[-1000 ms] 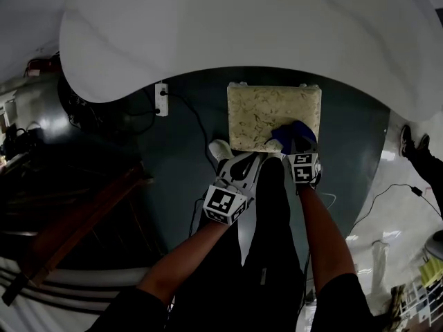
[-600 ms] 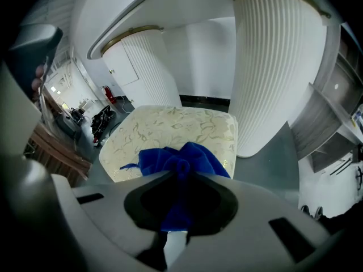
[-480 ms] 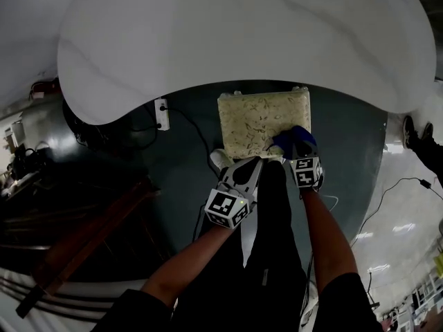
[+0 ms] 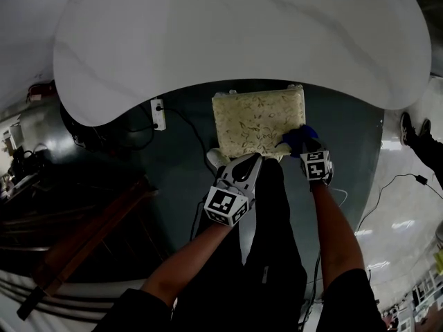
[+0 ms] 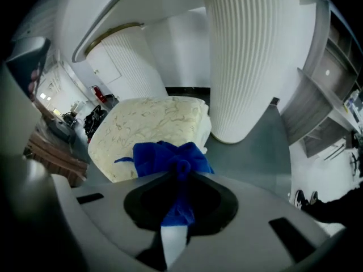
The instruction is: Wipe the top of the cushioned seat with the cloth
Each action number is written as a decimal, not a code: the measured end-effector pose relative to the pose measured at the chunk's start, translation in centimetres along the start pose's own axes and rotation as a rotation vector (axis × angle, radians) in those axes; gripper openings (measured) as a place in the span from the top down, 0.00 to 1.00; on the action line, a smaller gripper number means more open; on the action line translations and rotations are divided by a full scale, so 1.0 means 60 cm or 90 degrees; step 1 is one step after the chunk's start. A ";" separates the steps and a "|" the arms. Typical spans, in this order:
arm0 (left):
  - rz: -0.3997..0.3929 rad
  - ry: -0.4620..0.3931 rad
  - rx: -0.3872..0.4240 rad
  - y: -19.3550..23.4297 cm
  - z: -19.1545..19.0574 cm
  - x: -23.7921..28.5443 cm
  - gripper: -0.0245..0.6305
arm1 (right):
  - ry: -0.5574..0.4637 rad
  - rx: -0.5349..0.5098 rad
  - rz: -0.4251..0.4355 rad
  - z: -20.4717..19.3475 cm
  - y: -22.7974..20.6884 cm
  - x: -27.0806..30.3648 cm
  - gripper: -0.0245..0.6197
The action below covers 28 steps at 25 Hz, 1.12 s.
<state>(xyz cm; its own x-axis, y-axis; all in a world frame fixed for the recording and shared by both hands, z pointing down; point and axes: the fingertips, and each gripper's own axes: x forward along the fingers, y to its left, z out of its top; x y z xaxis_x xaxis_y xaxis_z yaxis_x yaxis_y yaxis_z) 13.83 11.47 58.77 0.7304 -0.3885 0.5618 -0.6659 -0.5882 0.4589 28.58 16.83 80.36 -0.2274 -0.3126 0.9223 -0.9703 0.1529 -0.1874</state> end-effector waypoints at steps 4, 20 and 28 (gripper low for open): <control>0.000 -0.008 -0.004 0.000 0.000 -0.014 0.94 | -0.036 0.104 0.033 0.001 -0.032 -0.015 0.85; -0.001 -0.068 0.011 -0.008 0.150 -0.216 0.94 | -0.266 0.084 0.092 0.193 0.162 -0.357 0.85; 0.007 -0.128 0.081 -0.085 0.328 -0.362 0.94 | -0.417 -0.022 0.083 0.351 0.325 -0.639 0.85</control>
<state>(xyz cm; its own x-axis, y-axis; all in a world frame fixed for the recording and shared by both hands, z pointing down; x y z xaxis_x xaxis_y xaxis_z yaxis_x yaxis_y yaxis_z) 4.33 8.97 30.70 0.7472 -0.5215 0.4120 -0.6588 -0.6630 0.3555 16.63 12.08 34.21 -0.3557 -0.7928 0.4950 -0.9310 0.2538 -0.2625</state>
